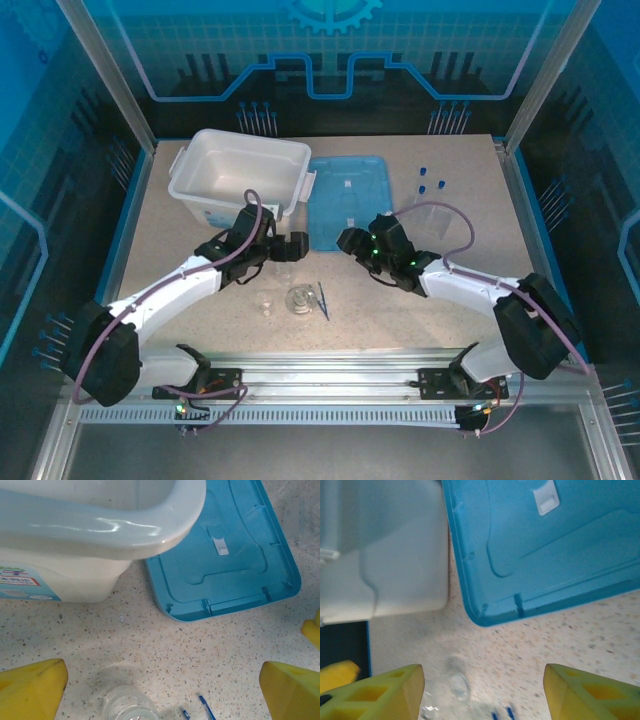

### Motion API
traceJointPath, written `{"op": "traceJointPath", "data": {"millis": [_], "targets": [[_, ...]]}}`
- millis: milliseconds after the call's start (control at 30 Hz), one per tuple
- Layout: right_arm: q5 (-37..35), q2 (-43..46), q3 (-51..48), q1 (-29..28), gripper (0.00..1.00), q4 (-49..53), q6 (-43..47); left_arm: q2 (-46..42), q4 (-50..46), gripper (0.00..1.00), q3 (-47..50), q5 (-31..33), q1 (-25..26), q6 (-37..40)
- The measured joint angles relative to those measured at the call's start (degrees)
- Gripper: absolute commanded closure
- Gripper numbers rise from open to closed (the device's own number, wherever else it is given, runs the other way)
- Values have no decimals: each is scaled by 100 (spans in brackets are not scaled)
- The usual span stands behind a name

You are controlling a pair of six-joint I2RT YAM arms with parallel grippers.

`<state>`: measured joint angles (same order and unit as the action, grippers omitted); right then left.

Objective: Organize the chemistry lab equipment

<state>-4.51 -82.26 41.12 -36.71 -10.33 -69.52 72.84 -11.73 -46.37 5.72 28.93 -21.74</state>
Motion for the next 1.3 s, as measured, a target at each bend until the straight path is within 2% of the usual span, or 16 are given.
{"op": "traceJointPath", "data": {"millis": [200, 567, 933, 1300], "targets": [[-144, -372, 2, 2, 35, -750, -820, -155, 7, 1, 175, -13, 0, -28], [-44, -1309, 20, -42, 37, -1180, -2074, -328, 59, 1, 369, -13, 0, -42], [-107, -1700, 24, -33, 39, -1460, -2459, -358, 107, 1, 424, -15, 0, -42], [-131, -2041, 372, 409, 41, -1467, -2592, -358, 129, 1, 452, -17, 0, -42]]}}
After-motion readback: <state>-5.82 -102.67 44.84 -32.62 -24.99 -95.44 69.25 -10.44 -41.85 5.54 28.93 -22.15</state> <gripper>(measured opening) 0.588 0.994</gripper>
